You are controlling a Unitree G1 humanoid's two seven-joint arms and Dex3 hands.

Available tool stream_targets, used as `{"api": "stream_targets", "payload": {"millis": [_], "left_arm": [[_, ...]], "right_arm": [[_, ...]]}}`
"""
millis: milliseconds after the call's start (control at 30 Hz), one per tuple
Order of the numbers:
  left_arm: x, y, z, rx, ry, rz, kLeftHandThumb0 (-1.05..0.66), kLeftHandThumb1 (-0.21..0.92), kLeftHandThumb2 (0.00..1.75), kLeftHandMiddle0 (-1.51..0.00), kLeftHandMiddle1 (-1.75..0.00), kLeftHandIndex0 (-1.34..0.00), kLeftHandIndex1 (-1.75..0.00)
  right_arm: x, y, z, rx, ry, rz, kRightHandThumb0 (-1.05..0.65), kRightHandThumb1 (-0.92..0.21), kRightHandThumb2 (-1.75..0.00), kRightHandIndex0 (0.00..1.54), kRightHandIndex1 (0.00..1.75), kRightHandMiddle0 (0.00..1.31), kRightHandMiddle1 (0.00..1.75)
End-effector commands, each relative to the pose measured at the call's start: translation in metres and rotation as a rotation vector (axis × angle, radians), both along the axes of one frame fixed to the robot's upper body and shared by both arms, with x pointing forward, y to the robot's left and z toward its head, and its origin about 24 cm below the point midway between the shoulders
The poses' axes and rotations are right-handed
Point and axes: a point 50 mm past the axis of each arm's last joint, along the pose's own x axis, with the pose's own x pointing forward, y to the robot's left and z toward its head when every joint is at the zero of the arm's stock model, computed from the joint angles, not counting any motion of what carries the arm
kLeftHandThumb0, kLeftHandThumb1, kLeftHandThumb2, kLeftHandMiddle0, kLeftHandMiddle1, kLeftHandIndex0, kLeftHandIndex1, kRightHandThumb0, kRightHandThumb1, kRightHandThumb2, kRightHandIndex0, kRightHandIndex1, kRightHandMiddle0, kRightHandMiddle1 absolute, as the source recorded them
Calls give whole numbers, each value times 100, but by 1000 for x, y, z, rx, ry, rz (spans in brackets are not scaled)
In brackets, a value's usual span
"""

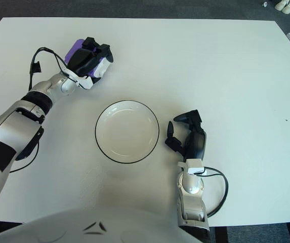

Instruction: Put the tissue paper into the plate.

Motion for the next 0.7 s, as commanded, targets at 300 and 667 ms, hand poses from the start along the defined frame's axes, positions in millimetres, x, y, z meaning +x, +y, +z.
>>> {"api": "stream_targets", "payload": {"millis": [300,667], "left_arm": [[-6,2,33,-23,-202,-73,0,-8,172,-95,-161,-68,-175],[-24,1,58,-11,-372,-148,0,-11,175,-97,-160,-70,-175]], "right_arm": [[-7,-1,-24,42,168,-32,-41,-57,-100,48,152,41,175],[-6,1,-22,39,163,-26,-41,-56,-102,47,152,42,175]]}}
